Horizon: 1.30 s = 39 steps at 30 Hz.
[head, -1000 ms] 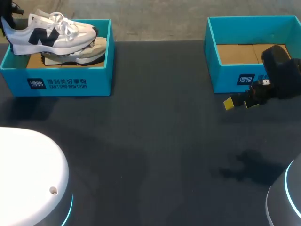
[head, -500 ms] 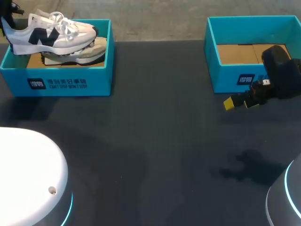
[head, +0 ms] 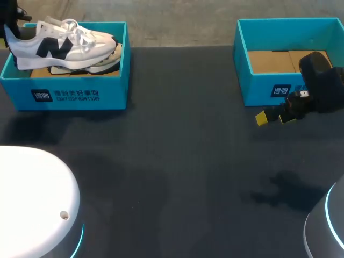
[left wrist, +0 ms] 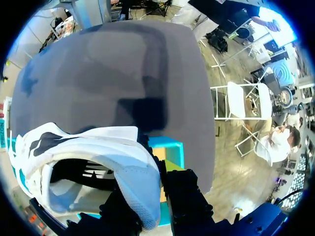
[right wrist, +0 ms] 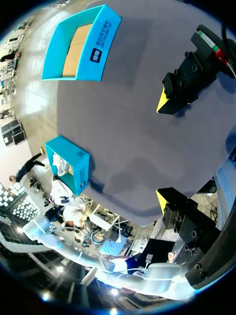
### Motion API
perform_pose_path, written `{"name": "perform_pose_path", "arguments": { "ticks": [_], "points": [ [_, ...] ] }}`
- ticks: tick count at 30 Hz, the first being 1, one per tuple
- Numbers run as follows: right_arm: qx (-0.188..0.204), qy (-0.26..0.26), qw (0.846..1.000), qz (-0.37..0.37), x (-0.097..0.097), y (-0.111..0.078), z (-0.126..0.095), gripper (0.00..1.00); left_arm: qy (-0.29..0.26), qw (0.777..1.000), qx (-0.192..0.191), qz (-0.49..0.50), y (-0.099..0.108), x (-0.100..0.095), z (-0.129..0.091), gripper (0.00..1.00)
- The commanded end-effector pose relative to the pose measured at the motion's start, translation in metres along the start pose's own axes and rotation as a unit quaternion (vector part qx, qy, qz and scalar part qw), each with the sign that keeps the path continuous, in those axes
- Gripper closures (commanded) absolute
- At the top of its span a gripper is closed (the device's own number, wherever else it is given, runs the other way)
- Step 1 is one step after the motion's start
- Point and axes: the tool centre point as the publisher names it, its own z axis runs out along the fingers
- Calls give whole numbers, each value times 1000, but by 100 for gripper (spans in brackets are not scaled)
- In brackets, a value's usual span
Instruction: Take the shoe out of the shoebox, open the shoe tongue, remove and reinsert the insole, then place the shoe into the shoebox
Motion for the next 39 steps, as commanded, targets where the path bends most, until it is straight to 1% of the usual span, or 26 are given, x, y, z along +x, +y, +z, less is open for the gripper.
{"name": "perform_pose_path", "arguments": {
  "ticks": [1,4,10,15,26,31,39],
  "points": [
    [0,0,1000,1,0,0,2,0,8,1000,-17,-5,-26,-13,-5,100],
    [0,0,1000,1,0,0,2,0,14,1000,-14,-15,-37,-22,-7,100],
    [0,0,1000,1,0,0,2,0,8,1000,-10,-25,-57,-43,-17,100],
    [0,0,1000,1,0,0,2,0,7,999,-10,-30,-75,-66,-28,100],
    [0,0,1000,1,0,0,2,0,-8,999,5,-38,-109,-124,-40,100],
    [0,0,1000,1,0,0,2,0,-4,999,8,-37,-126,-153,-42,100],
    [0,0,1000,1,0,0,2,0,-4,999,13,-38,-151,-190,-47,100]
  ]
}}
